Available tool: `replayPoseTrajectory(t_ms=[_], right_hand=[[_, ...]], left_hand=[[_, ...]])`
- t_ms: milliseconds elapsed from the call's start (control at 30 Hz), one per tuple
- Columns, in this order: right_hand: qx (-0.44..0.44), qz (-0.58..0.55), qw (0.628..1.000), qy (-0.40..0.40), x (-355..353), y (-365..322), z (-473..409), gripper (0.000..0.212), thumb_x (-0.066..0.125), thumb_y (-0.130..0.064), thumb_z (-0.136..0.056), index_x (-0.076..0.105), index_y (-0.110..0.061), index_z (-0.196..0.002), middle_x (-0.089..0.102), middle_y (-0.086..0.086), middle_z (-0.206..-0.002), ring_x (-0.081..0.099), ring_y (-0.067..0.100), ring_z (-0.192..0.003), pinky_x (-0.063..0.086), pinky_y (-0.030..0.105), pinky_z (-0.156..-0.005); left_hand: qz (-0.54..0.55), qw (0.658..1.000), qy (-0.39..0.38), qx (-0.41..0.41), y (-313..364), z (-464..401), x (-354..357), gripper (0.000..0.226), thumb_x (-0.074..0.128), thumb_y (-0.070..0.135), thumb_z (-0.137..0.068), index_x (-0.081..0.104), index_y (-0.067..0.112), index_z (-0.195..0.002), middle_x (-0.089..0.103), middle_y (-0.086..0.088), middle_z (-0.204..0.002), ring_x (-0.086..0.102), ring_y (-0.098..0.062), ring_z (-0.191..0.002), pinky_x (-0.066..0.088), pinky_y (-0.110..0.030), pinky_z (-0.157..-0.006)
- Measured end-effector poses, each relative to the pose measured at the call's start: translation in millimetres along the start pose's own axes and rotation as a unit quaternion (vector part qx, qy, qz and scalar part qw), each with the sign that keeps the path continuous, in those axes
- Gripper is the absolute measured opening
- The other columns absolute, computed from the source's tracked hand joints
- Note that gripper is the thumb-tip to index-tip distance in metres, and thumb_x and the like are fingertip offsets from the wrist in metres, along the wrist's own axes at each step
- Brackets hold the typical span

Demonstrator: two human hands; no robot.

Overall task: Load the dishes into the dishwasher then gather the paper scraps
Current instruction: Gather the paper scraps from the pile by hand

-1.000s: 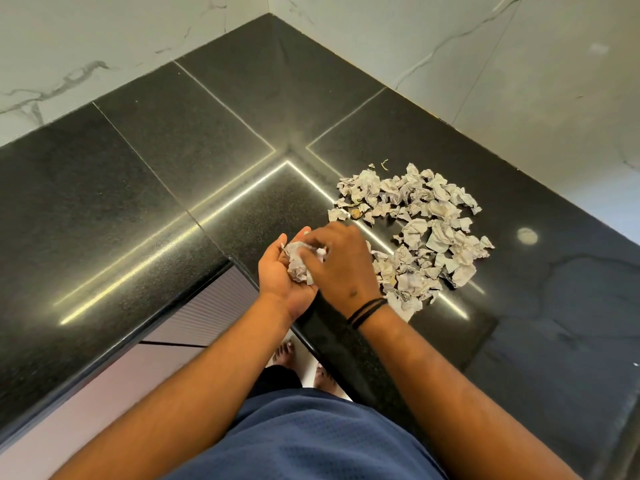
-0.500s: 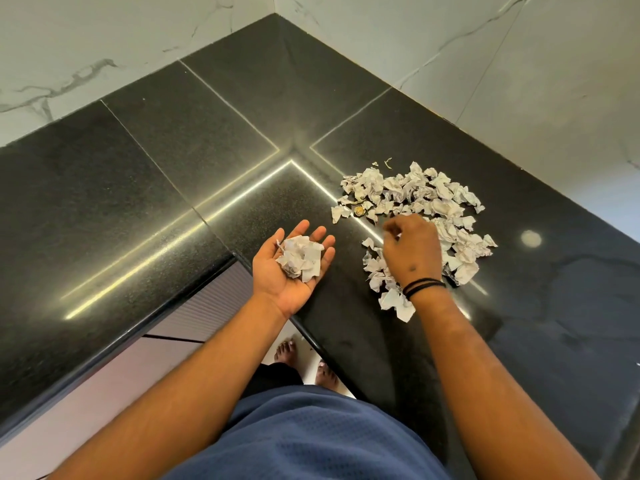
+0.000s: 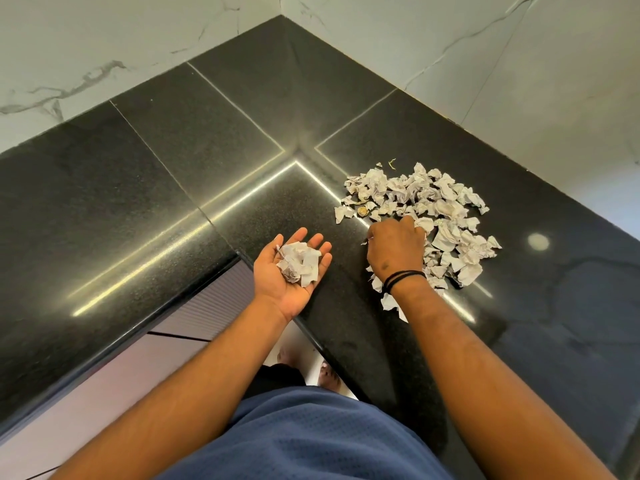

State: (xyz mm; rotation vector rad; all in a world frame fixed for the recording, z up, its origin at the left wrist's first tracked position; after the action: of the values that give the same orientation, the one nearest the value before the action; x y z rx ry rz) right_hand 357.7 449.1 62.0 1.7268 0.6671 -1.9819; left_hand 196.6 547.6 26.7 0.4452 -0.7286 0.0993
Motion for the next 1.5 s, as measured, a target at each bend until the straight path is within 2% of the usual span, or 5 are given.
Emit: replayPoseTrajectory(t_ms=[367,533,733,1033,1500], right_hand=[[-0.085,-0.464,0.882,0.026,-56.7,-44.7,35.0,0.011,0.069,-0.01,-0.088,0.079,-0.014,-0.087,0.07,-0.012,-0.074,0.065,-0.004,-0.067,0.051,0.014,-0.067],[-0.169,-0.337,0.923,0.082,-42.9,-80.2,53.4,0.013,0.068,-0.034,-0.084,0.076,-0.031,-0.095,0.06,-0.006,-0.093,0.054,0.017,-0.095,0.05,0.034,-0.08],[-0.098,-0.544,0.817,0.165,-42.4,-106.6,67.8,0.023,0.054,-0.025,-0.099,0.073,-0.012,-0.097,0.064,0.002,-0.103,0.063,0.012,-0.095,0.052,0.028,-0.083],[0.03,-0.785,0.589,-0.187,31.4,-252.4,145.3,0.029,0.047,-0.009,-0.103,0.067,0.006,-0.118,0.071,0.017,-0.113,0.067,0.026,-0.109,0.053,0.034,-0.095],[0.103,-0.685,0.574,-0.436,258.8,-395.1,365.9,0.033,0.057,-0.026,-0.088,0.073,0.002,-0.096,0.067,0.021,-0.101,0.063,0.031,-0.096,0.048,0.049,-0.102]], left_hand=[[0.003,0.999,-0.05,-0.018,-2.8,9.4,10.6,0.048,0.045,0.04,-0.099,0.062,0.008,-0.131,0.066,-0.02,-0.129,0.068,-0.038,-0.109,0.05,-0.049,-0.101],[0.03,0.994,-0.098,-0.03,3.4,24.3,9.5,0.059,0.044,0.041,-0.099,0.05,0.006,-0.146,0.06,-0.02,-0.135,0.067,-0.036,-0.11,0.055,-0.047,-0.098],[0.102,0.991,-0.065,0.054,38.4,44.5,-19.2,0.042,0.041,0.035,-0.103,0.068,0.006,-0.117,0.069,-0.023,-0.119,0.071,-0.039,-0.104,0.051,-0.05,-0.102],[0.263,0.947,0.021,0.184,85.8,120.4,-129.1,0.044,0.036,0.03,-0.106,0.069,0.001,-0.11,0.069,-0.025,-0.119,0.07,-0.039,-0.106,0.053,-0.048,-0.1],[0.413,0.832,0.247,0.276,26.9,212.6,-449.0,0.047,0.032,0.017,-0.1,0.073,-0.005,-0.104,0.07,-0.024,-0.115,0.064,-0.038,-0.116,0.042,-0.048,-0.114]])
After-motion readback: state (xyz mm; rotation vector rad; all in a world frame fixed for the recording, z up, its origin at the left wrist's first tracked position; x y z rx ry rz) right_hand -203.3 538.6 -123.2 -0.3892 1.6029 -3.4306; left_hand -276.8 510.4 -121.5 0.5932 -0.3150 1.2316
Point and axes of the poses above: each hand's wrist, its own z-axis away from the middle knuckle, its own x-axis out of the palm, y = z × x, the point moved 5 cm from there along -z, towards the middle knuckle
